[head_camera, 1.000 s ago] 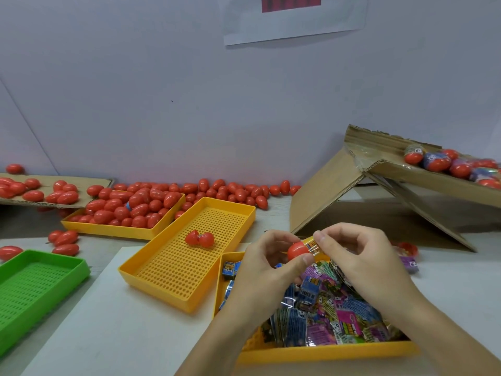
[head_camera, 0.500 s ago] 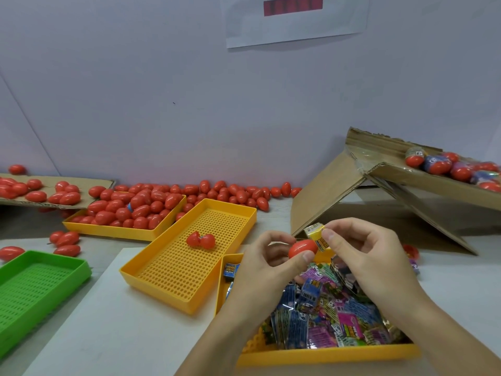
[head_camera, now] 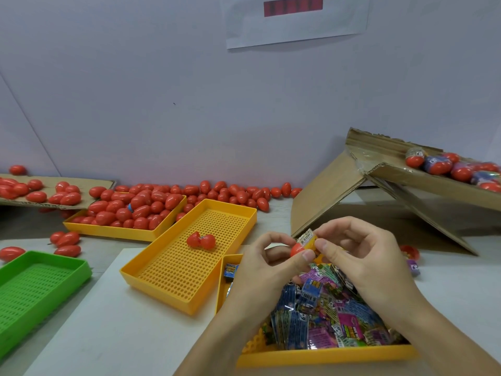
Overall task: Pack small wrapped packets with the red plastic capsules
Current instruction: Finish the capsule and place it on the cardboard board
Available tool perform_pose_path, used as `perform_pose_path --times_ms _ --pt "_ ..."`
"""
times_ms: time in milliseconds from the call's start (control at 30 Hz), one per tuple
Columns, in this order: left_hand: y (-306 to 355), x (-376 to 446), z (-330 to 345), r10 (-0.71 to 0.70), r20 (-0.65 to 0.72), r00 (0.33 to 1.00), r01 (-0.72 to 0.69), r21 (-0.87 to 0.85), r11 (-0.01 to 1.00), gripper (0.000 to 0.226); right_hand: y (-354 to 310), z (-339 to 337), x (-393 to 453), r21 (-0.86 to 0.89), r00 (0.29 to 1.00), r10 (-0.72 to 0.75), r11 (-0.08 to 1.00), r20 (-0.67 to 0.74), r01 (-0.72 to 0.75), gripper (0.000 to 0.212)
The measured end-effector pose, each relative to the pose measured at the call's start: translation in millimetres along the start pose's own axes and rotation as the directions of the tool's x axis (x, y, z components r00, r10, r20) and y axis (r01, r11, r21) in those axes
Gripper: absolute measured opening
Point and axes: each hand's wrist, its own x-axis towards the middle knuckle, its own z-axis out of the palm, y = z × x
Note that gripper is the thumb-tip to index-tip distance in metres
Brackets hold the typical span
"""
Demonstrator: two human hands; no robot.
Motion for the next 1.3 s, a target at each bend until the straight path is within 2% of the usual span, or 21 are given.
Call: perform_pose_path --times_ms 200,367,567,700,900,1300 --pt "0.0 0.6 -0.6 0.003 -0.010 1.000 -0.003 -0.001 1.000 0.046 2.8 -0.8 0.7 0.107 0.998 0.056 0.993 0.015 -0.057 0.034" --pt "0.6 -0.4 -0.9 0.001 -0.017 1.000 0.000 0.044 0.999 0.046 3.8 -2.8 1.8 0.116 0.995 0.085 0.989 0.047 -0.090 0.038" --pt "1.8 -1.2 -0.8 -0.010 -0.018 1.000 0.012 0.097 0.995 0.035 5.9 -5.4 1.9 0.085 0.995 0.081 0.993 0.056 -0.085 0.032" --pt "4.8 -2.8 0.1 -0.006 -0.029 1.000 0.009 0.110 0.994 0.038 6.0 -6.9 2.1 0.053 0.993 0.082 0.995 0.081 -0.087 0.027" --pt "5.1 -3.3 1.4 -0.011 -0.034 0.999 0.017 0.156 0.988 0.044 5.3 -10.0 2.4 -0.084 0.992 0.060 0.995 0.114 -0.050 0.022" --pt "9.6 -5.0 3.7 -0.016 -0.006 1.000 0.017 0.166 0.986 0.044 5.5 -10.2 2.3 -0.060 0.986 0.077 0.996 0.147 -0.069 0.026"
